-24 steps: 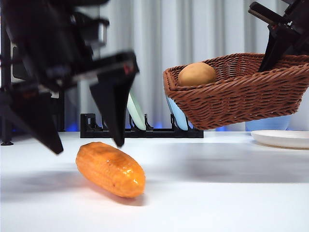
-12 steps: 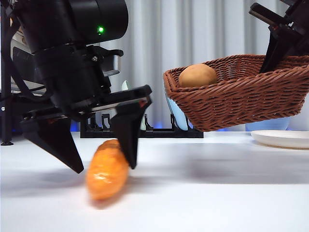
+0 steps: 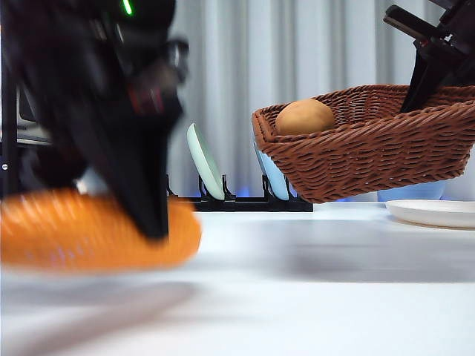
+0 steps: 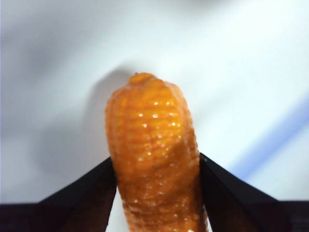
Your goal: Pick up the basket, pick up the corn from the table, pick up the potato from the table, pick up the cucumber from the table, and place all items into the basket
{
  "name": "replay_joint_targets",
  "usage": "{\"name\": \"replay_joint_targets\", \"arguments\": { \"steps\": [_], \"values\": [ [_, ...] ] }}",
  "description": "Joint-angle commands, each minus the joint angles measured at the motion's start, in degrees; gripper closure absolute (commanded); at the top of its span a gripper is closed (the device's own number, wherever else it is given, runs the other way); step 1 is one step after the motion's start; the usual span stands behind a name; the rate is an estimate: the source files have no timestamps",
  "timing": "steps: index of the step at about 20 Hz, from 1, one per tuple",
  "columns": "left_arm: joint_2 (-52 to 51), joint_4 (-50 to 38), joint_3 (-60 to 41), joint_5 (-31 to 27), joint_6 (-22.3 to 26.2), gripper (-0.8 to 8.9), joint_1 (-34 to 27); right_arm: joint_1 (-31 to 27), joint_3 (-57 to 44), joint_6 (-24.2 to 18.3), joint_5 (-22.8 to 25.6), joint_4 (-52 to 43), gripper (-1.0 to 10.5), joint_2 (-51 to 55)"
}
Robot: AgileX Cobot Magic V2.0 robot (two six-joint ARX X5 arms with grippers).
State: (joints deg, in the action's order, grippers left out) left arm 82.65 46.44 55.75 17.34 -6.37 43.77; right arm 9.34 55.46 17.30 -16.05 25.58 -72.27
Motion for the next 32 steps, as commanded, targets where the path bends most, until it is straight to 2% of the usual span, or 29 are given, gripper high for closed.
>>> {"name": "replay_joint_targets", "arguments": {
  "steps": [1,3,5,7,9,11,13,15,19,20,21,22,23,32],
  "values": [
    [-4.8,3.7,4.8,13.9,8.9,8.21,0.2,0.1,0.1,0.2,-0.5,-1.0,9.6,-0.1],
    [-8.2,-0.8,9.5,17.5,7.6,8.21,0.9,0.3,0.1,0.2,-0.6,-0.9,9.6,-0.1],
    [-10.1,-9.6,13.4,15.5,2.5,8.21,1.4,1.5,0.1,0.2,-0.6,0.4,9.6,-0.1],
    [-10.2,-19.6,14.8,9.8,-3.8,8.21,2.0,2.9,0.1,0.2,-0.6,1.7,9.6,-0.1],
    [-9.2,-25.8,14.8,1.1,-7.6,8.21,2.7,4.8,0.1,0.3,-0.6,1.9,9.6,-0.1],
    [-7.0,-27.6,14.8,-7.0,-8.9,8.21,3.8,6.0,0.1,1.2,-0.5,1.8,9.6,-0.1],
    [-4.1,-28.1,14.8,-11.2,-10.3,8.21,4.3,6.9,0.1,2.3,-0.6,1.8,9.6,-0.1],
    [-1.2,-29.3,14.8,-11.4,-12.1,8.19,4.3,7.8,0.1,2.8,-0.5,1.8,9.6,-0.1],
    [2.9,-32.0,14.8,-11.4,-12.1,8.08,4.3,9.7,0.1,3.7,-0.5,1.8,9.6,-0.1],
    [3.2,-31.9,14.8,-11.3,-12.1,7.29,4.3,10.2,0.1,3.9,-0.5,1.8,9.6,-0.1],
    [3.3,-31.7,14.8,-11.2,-12.1,5.88,4.3,10.6,0.1,3.9,-0.5,1.8,9.6,-0.1],
    [3.3,-31.5,14.8,-11.1,-12.1,3.96,4.3,11.0,0.1,4.0,-0.5,1.8,9.6,-0.1],
    [3.3,-31.1,14.8,-11.1,-12.0,3.02,4.4,11.3,0.1,4.3,-0.5,1.8,9.6,-0.1],
    [0.5,-27.0,14.8,-11.3,-10.2,3.02,4.1,12.6,0.1,6.4,-2.0,1.1,9.6,-0.1]
  ]
}}
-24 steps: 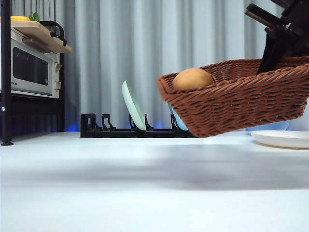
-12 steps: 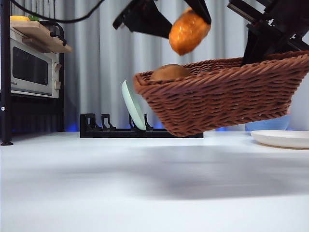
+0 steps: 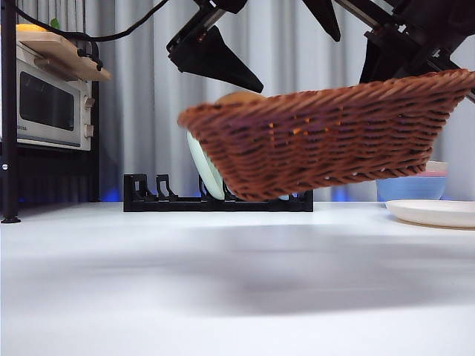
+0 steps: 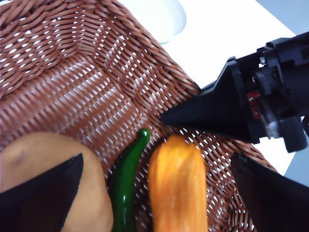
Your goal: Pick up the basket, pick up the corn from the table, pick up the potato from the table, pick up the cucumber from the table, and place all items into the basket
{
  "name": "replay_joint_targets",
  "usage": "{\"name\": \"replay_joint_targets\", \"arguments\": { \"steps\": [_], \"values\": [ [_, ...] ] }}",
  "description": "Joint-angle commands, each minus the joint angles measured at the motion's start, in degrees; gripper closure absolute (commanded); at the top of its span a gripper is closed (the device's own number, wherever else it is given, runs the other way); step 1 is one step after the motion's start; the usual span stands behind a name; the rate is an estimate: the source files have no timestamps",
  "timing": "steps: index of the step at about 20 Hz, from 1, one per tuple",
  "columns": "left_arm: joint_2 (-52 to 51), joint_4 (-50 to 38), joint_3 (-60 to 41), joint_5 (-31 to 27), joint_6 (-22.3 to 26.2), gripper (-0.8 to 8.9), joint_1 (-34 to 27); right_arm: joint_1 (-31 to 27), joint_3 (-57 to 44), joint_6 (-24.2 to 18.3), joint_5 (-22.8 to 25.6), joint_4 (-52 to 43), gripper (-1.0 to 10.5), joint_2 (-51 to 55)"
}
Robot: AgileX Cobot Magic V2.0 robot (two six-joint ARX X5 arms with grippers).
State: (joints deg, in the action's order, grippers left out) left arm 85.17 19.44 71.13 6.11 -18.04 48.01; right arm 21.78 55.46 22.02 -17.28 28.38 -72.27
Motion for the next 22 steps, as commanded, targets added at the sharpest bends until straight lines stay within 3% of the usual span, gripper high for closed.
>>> {"name": "replay_joint_targets", "arguments": {
  "steps": [1,9,15,19,20,22],
  "values": [
    [-3.8,0.1,-0.6,-0.1,2.1,3.03,-0.2,0.1,0.1,2.0,-0.8,-2.5,9.6,-0.1],
    [-24.6,1.6,-0.6,-0.1,3.3,3.11,-0.1,-0.9,0.1,6.6,0.9,-12.0,9.6,-5.2],
    [-36.5,10.2,-0.6,-0.2,4.8,3.11,-0.1,-3.9,0.1,6.2,0.9,-13.0,9.6,-15.5],
    [-40.6,15.5,-0.6,-0.3,6.4,3.11,-0.1,-4.9,0.1,2.5,0.8,-12.5,9.5,-19.3],
    [-41.1,16.6,-0.6,-0.3,6.9,3.11,-0.1,-4.9,0.1,1.3,0.8,-12.3,8.9,-19.5],
    [-41.4,19.2,-0.6,-0.4,7.8,3.11,-0.1,-4.9,0.1,-1.3,1.0,-12.0,6.0,-19.6]
  ]
}}
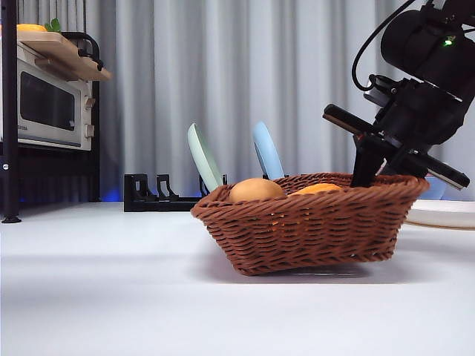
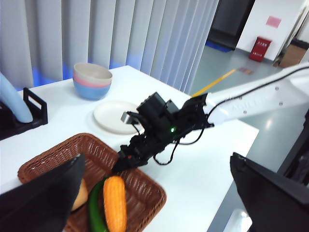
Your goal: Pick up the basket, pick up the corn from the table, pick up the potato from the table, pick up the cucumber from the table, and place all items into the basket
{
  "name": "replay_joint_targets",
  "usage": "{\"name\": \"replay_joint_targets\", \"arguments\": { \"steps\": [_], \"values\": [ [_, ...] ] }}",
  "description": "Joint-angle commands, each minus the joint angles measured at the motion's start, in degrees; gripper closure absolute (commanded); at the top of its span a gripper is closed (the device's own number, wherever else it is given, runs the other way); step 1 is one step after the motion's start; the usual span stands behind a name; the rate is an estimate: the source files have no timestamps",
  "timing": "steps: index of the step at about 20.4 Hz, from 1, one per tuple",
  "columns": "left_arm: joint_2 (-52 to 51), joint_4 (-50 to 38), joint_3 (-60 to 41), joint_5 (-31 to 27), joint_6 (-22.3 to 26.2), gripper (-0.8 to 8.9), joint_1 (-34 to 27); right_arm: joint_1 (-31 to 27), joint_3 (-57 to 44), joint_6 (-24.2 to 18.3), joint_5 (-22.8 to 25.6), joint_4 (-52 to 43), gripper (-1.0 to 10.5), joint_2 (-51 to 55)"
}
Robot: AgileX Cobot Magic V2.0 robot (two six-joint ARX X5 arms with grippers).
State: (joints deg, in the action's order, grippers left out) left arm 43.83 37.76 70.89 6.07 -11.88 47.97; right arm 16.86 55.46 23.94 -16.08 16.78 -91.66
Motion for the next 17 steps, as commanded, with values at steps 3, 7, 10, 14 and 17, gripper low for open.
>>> {"name": "replay_joint_targets", "arguments": {
  "steps": [3,7,10,14,17],
  "values": [
    [0.0,2.5,-0.3,-0.3,3.7,3.11,-0.1,0.0,0.1,-4.5,1.7,-0.1,3.8,0.4],
    [-0.6,2.6,-0.3,-1.1,4.5,3.14,-0.1,-0.3,0.1,-4.6,1.6,1.7,4.2,8.4],
    [-0.7,2.8,-0.3,-9.7,6.9,3.15,-0.1,-0.2,0.1,-5.9,1.4,2.2,4.5,19.6],
    [-0.6,4.7,-0.3,-22.5,12.3,5.45,-0.1,-0.2,0.1,-11.0,1.5,6.6,7.2,34.4],
    [-0.5,6.5,-0.3,-26.2,15.7,8.16,-0.1,-0.2,0.1,-14.9,1.9,10.6,9.3,40.4]
  ]
}}
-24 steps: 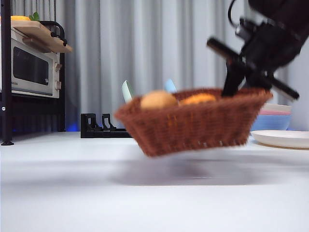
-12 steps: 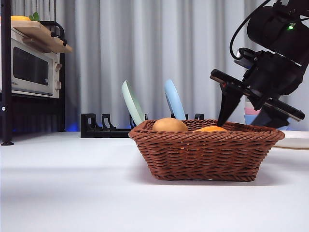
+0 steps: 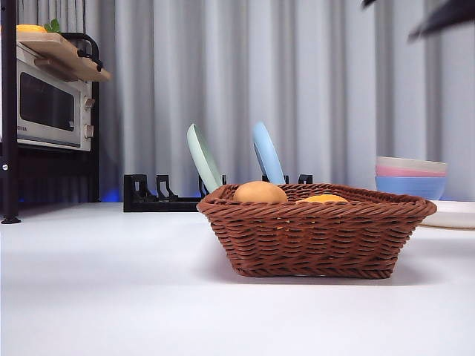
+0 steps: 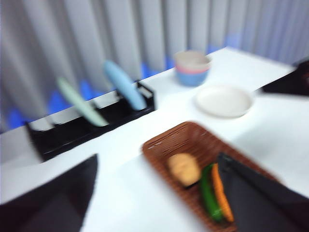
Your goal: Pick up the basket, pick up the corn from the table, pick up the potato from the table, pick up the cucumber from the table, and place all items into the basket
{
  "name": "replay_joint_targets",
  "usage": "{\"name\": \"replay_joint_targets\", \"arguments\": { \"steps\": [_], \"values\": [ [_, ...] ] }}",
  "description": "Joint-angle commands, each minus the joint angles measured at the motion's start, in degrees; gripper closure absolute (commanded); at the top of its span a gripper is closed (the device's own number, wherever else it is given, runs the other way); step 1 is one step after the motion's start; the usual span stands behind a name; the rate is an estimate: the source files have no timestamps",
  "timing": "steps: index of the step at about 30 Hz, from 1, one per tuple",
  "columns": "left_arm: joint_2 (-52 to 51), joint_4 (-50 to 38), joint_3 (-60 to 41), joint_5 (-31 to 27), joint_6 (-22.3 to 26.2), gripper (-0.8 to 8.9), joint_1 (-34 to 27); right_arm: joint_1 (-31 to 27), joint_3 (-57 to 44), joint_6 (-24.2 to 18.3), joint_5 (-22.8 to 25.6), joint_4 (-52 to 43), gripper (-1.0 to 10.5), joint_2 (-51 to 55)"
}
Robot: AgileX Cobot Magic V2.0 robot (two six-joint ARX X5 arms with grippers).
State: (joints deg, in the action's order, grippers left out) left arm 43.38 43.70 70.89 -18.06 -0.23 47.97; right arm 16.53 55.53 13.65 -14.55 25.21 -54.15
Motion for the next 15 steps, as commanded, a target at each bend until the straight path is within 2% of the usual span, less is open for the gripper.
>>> {"name": "replay_joint_targets", "arguments": {
  "steps": [1,3,8,12,15],
  "values": [
    [0.0,1.0,-0.3,-3.1,4.8,8.22,-0.1,0.2,0.0,-5.5,0.9,3.3,9.7,4.2],
    [0.0,2.0,-0.5,-5.6,5.1,8.21,-0.1,0.2,0.0,-6.8,3.3,6.6,9.6,7.4],
    [-2.5,1.4,-4.9,-5.9,6.9,8.21,-0.1,2.7,-3.8,-8.2,8.7,6.6,9.6,16.9],
    [-7.4,-3.3,-14.8,-5.7,7.0,8.21,-0.1,4.7,-8.8,-8.7,13.6,6.1,9.6,25.6],
    [-11.8,-7.8,-23.1,-4.4,7.0,8.21,-0.1,5.0,-12.0,-8.8,13.4,6.2,9.6,30.7]
  ]
}}
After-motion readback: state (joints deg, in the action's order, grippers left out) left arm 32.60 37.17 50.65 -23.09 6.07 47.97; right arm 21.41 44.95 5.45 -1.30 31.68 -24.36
